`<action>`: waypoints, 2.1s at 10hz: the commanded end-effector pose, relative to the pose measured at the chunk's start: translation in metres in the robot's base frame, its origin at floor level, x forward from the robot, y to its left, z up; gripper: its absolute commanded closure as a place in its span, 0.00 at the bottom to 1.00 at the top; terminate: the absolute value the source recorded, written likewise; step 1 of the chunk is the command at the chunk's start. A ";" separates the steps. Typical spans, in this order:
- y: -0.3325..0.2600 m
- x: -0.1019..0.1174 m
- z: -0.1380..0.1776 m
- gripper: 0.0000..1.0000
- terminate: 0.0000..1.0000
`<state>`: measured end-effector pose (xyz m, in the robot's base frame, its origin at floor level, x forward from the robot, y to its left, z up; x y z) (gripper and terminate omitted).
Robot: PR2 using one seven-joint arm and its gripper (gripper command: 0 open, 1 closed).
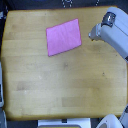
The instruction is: Folding a cloth
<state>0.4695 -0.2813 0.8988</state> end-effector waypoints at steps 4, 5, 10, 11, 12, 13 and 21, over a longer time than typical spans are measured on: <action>0.014 0.039 -0.017 0.00 0.00; 0.027 0.063 -0.031 0.00 0.00; 0.079 0.108 -0.071 0.00 0.00; 0.091 0.116 -0.079 0.00 0.00; 0.101 0.121 -0.086 0.00 0.00; 0.104 0.124 -0.091 0.00 0.00; 0.114 0.132 -0.151 0.00 0.00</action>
<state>0.5926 -0.1791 0.7822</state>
